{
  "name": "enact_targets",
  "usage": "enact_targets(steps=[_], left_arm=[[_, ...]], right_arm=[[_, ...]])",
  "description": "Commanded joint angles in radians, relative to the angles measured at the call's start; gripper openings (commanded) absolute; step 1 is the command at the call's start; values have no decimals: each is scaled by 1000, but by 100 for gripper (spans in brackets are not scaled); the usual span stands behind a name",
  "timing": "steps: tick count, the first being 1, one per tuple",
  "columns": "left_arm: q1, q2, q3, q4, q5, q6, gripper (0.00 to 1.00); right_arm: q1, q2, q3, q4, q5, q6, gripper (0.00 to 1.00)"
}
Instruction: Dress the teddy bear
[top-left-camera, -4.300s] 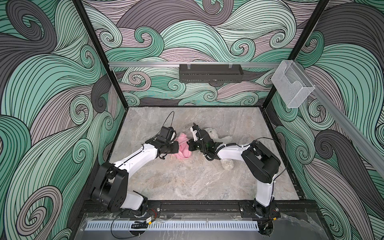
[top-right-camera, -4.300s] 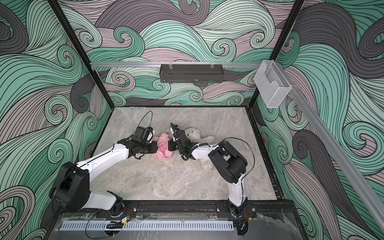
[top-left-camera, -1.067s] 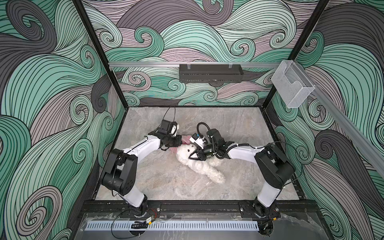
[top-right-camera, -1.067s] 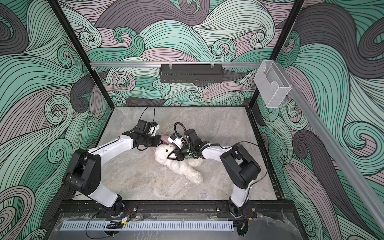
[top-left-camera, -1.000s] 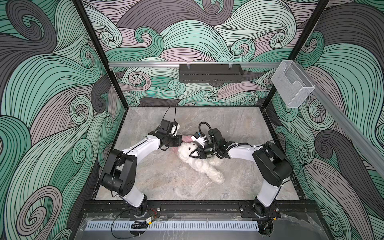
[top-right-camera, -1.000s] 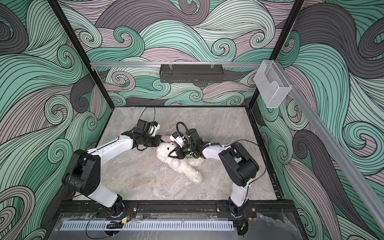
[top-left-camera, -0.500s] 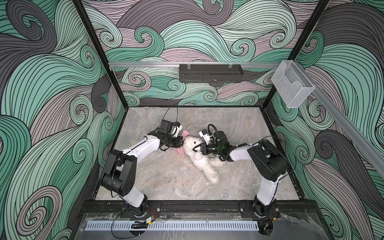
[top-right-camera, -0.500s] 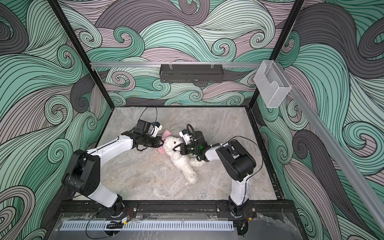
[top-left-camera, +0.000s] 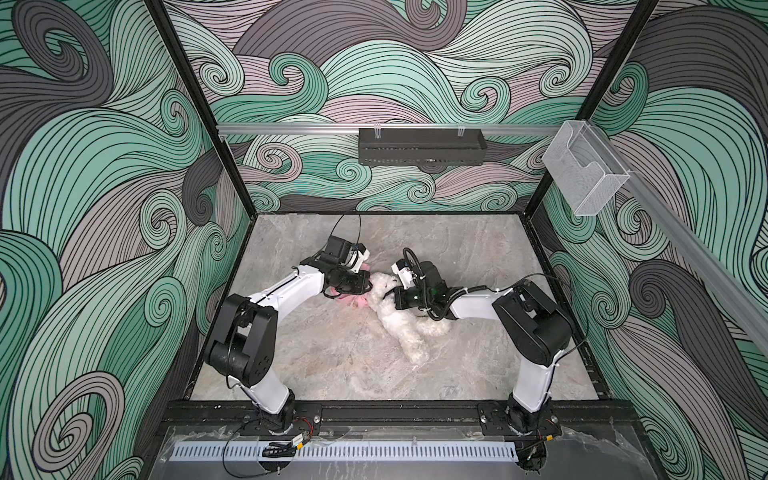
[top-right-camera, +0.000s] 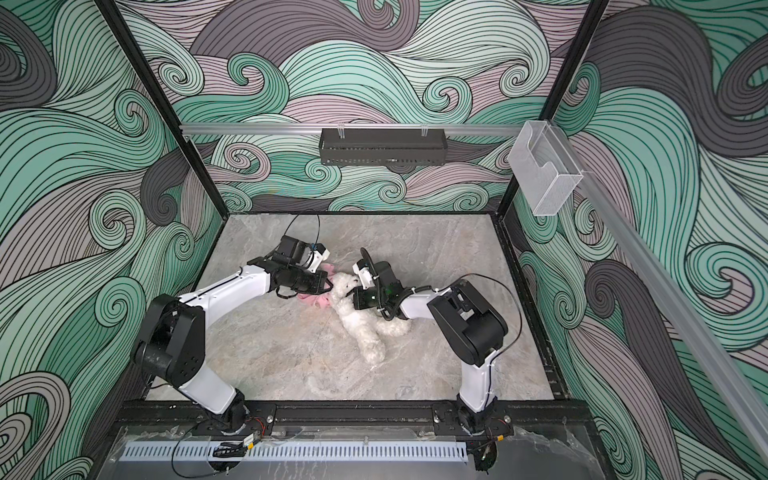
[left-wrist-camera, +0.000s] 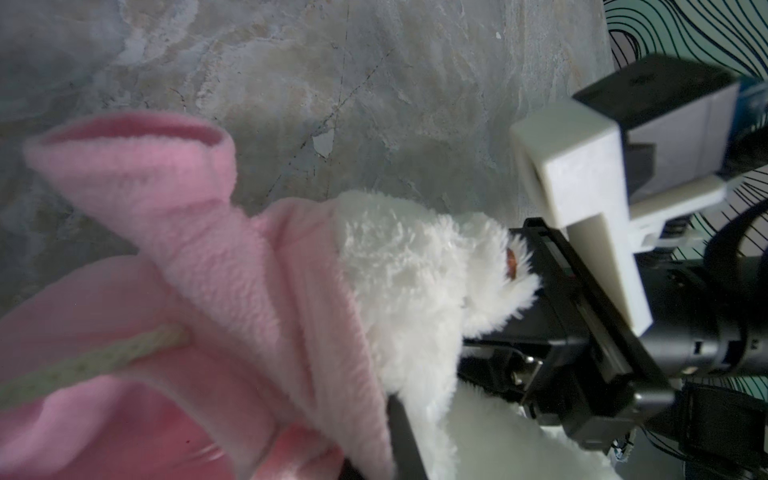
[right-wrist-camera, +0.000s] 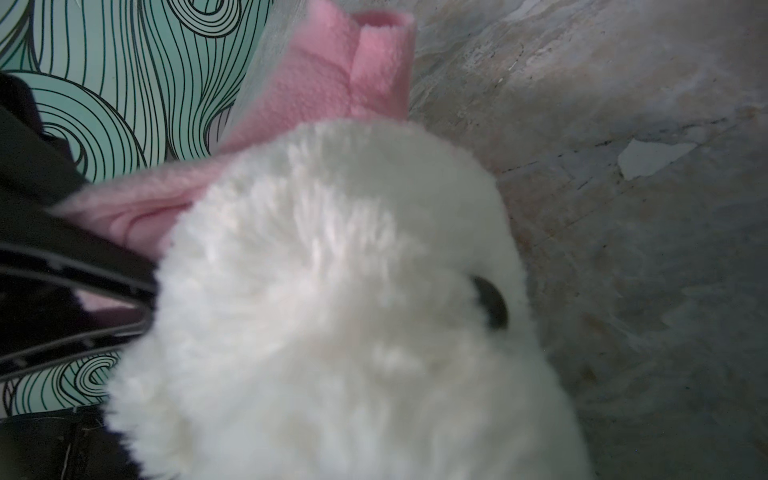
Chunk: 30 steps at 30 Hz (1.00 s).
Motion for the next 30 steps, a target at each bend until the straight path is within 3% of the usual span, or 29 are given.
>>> enact_targets(steps=[1,10,16,19,25,30], left_arm=[[-24,13,64,6,72,-55,6],[-25,38,124,-54,-15,-67,13],[-23,55,197,-152,-46,44,1],[-23,61,219,-173,-6,90,0],[-22,60,214,-179,85,134,0],[-23,57,217,-230,124,221,0]], right_arm=[[29,-4,-39,29,23,-86,4],[40,-21,-114,228,-177,-225,4],[41,-74,-96,46,-286,-401,4],[39,-111,-94,-42,-285,-472,5],[36,-152,-133,43,-261,-513,6],[8,-198,-165,24,-288,-702,3]])
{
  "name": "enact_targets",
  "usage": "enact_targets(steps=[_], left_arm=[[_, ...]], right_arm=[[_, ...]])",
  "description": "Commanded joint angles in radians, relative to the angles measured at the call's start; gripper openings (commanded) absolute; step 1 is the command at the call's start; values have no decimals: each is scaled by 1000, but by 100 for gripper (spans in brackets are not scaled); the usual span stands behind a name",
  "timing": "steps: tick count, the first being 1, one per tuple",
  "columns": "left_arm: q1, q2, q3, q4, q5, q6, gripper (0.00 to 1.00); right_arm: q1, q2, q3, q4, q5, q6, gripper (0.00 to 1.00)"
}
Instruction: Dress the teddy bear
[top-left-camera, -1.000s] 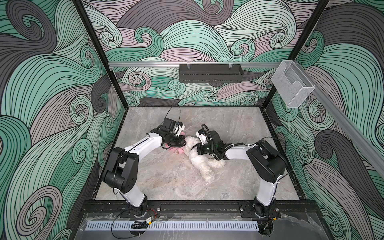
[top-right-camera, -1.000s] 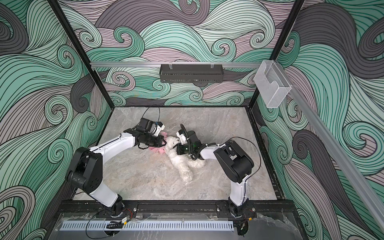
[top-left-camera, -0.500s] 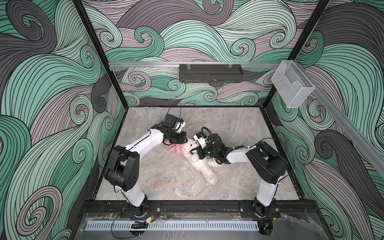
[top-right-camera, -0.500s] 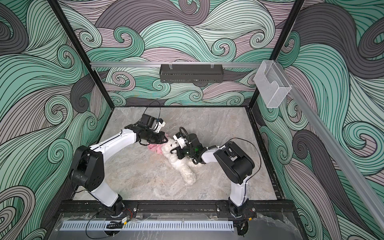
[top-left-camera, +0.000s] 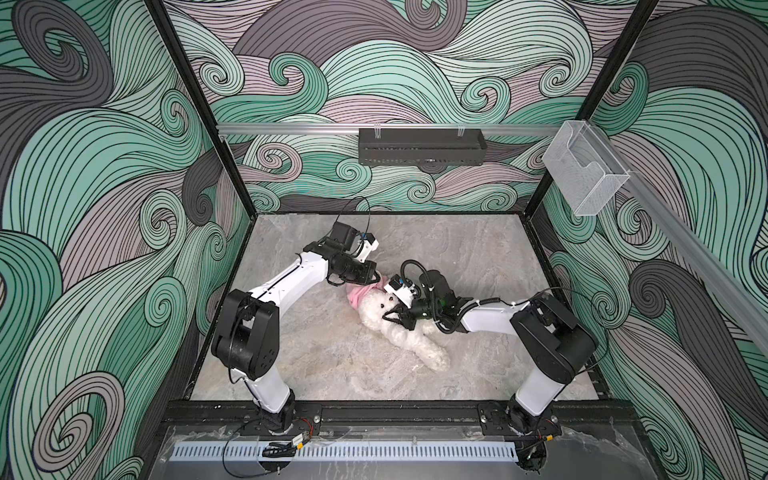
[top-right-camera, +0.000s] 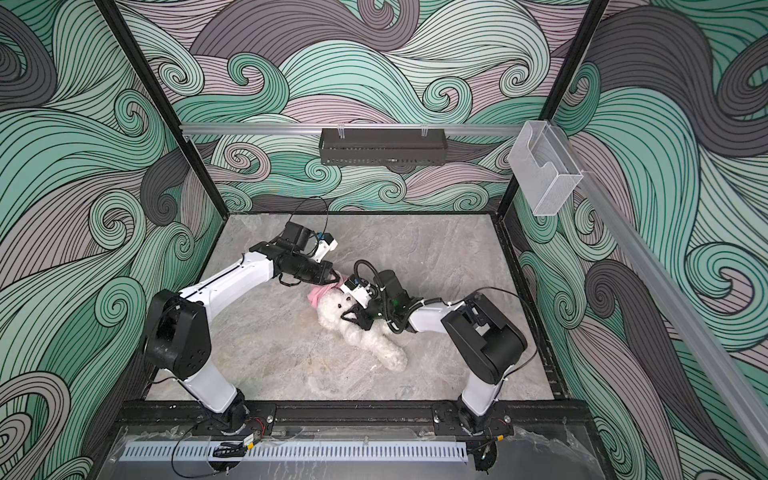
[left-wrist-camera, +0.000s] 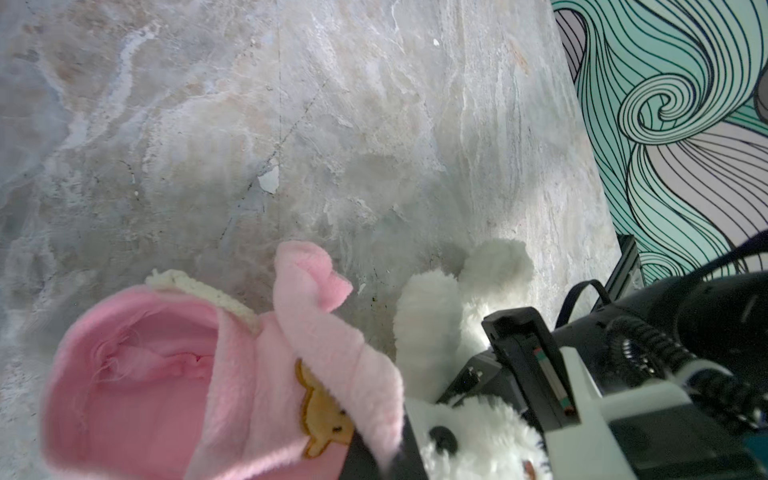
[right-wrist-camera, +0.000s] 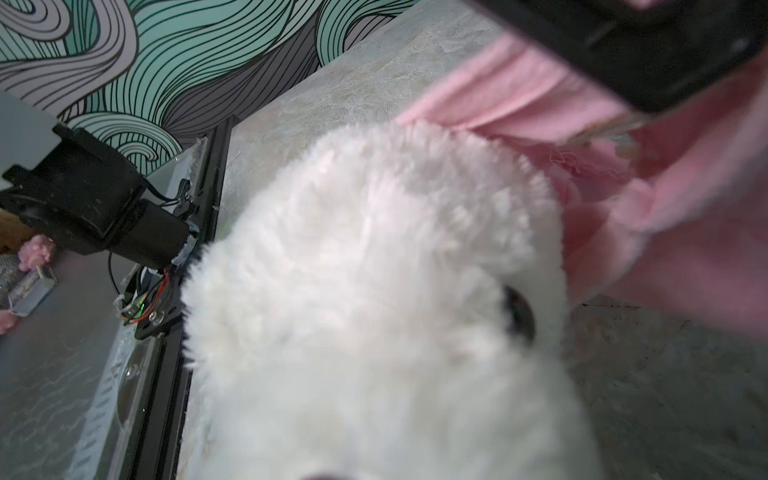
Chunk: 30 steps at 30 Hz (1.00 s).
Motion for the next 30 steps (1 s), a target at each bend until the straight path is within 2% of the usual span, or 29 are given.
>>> enact_targets(steps=[1,5,8,14,20,24,27,30], left_arm=[[-9,9,26,-67,65,107,0],[-7,19,40,-103,76,192,0],[1,36,61,-125,74,215,0],[7,49,76,-134,79,229,0],[6,35,51,-139,100,246,0],[7,30,45,-152,98,254,0],[5,29,42,-154,97,254,0],[6,30,45,-156,94,256,0]], right_arm=[[-25,-44,2,-52,-53,-201,3],[-42,-70,48,-193,-98,-329,4],[-39,-80,61,-229,-138,-350,5],[-21,-118,5,-145,-170,-273,4],[-58,-110,-20,-17,-55,-143,0],[-92,-85,-59,166,-15,-24,0],[-105,-96,-95,254,28,18,0],[-106,-117,-118,265,99,27,0]])
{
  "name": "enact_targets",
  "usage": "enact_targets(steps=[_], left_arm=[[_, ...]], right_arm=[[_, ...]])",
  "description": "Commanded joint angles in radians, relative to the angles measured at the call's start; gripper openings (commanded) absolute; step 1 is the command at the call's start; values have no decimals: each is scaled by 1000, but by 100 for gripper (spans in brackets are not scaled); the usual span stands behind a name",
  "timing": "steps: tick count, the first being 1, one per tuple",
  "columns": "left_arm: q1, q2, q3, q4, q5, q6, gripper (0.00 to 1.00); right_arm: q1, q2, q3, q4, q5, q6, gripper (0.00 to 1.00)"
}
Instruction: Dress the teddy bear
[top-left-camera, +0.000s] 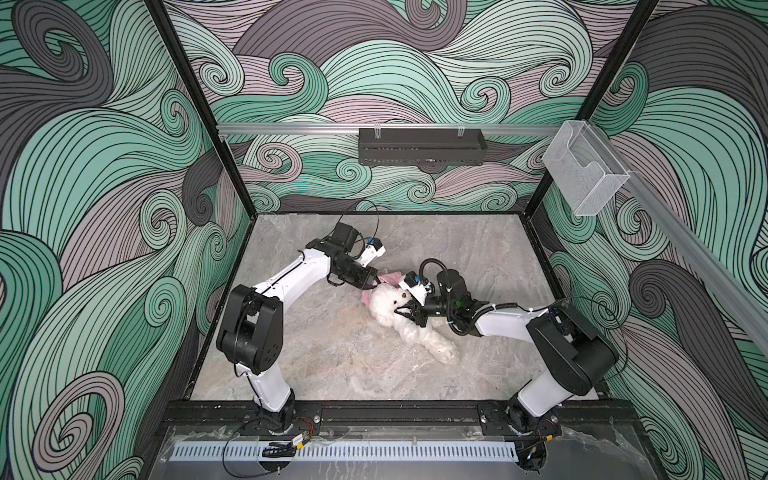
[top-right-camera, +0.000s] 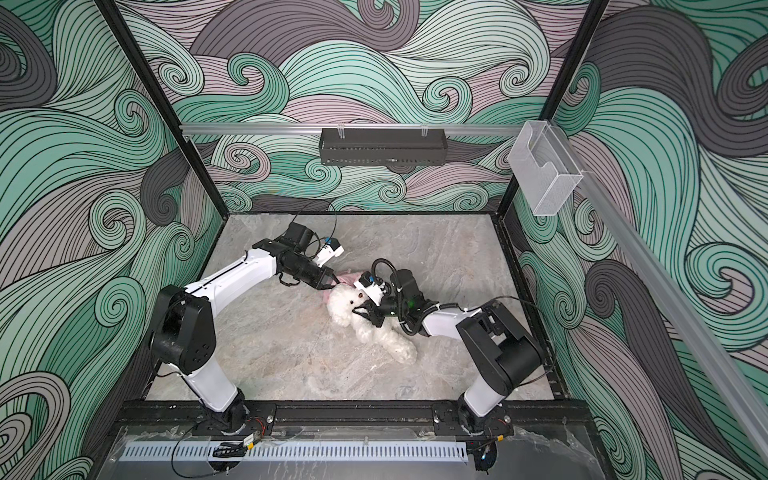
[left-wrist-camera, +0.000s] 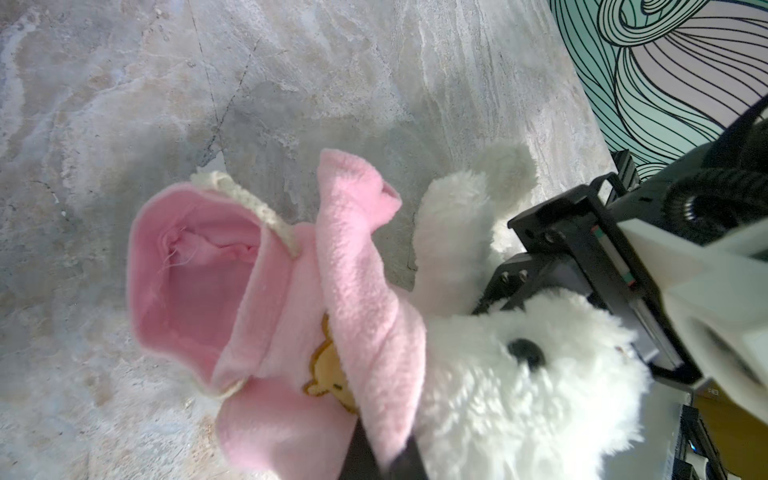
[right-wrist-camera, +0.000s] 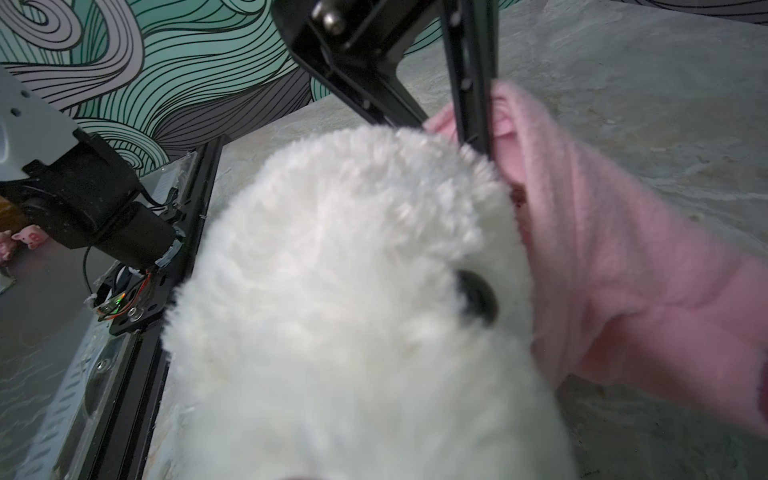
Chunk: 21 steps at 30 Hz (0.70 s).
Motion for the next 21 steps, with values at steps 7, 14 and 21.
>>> enact_targets(steps=[7,14,21], left_arm=[[3,-15,1,-49,38,17,0],[-10,-19,-2,-43,75,16,0],[-17,-20,-1,8,95,-42,0]], right_arm=[[-12,-59,-48,141,357,136,0],[38,-14,-1,95,494,216,0],[96,62,61,17,562,249,0]])
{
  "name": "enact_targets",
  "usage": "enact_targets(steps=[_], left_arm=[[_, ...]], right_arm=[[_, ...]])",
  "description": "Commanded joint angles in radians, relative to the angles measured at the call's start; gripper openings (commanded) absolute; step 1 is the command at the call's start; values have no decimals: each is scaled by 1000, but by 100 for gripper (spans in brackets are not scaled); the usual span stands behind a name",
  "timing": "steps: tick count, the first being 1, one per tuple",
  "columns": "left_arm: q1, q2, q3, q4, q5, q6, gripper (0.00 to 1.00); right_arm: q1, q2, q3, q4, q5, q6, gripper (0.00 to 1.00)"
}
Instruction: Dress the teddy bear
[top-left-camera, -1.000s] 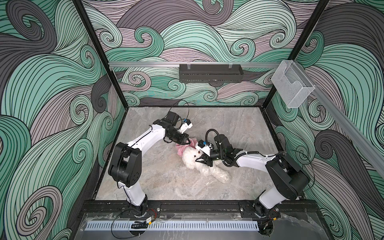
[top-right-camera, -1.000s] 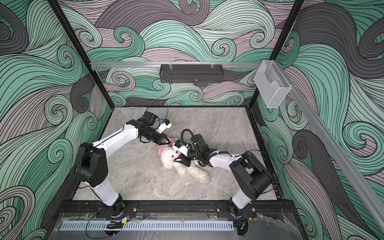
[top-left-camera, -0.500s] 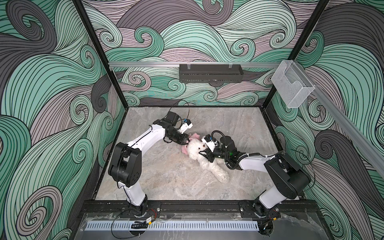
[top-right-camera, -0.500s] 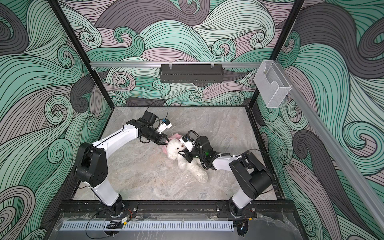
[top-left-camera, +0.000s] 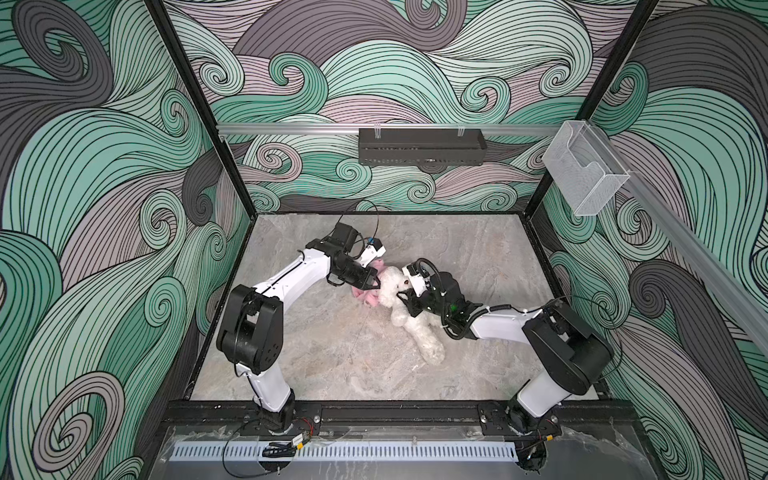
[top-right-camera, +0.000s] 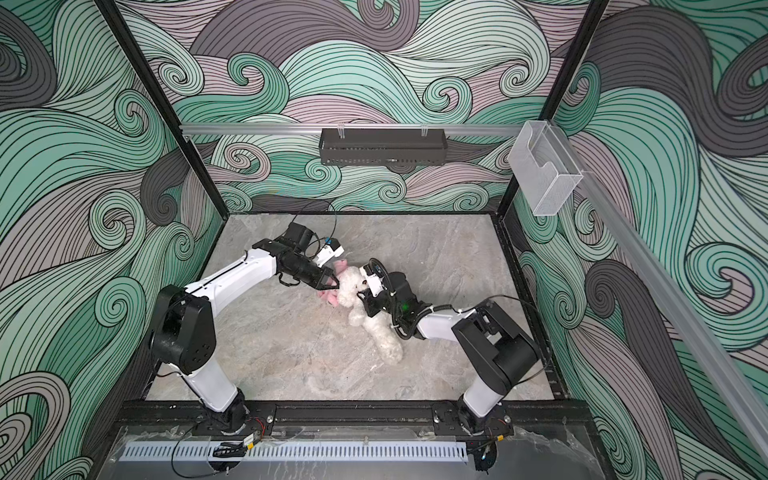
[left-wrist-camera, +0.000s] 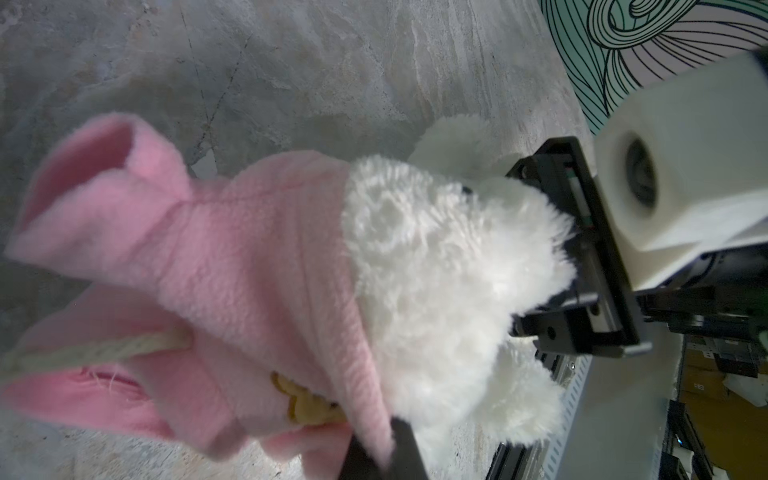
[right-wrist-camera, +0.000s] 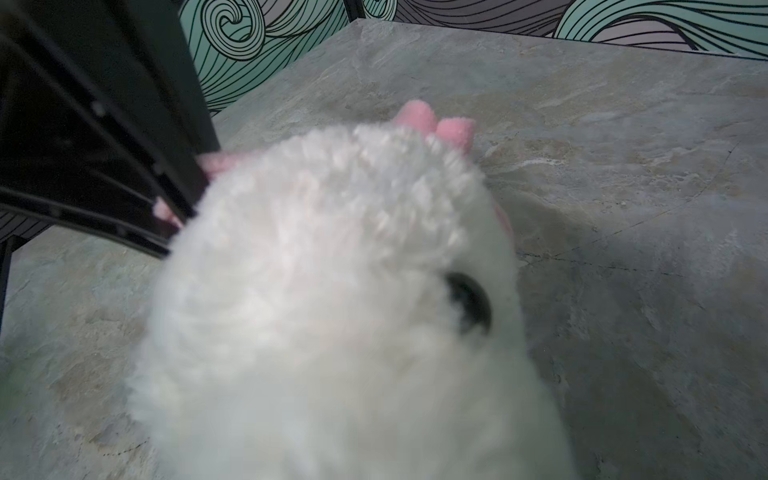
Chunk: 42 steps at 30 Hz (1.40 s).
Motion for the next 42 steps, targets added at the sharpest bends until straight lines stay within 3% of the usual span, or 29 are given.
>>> enact_targets(steps=[1,14,26,36,42], left_arm=[[-17,-20,1,18,78,-47,0],[-24,-35,-47,265,93,-311,2],[-43,-60,-87,376,155,-396,9],[-66,-60,-109,385,151,-424,27],[-69,-84,-181,455,188,-461,31]], right_arm=[[19,44,26,-8,71,33,0],[31,178,14,159,-80,22,0],[41,249,28,208,-91,40,0],[42,283,-4,334,-107,78,0],[40,280,-34,432,-107,84,0]])
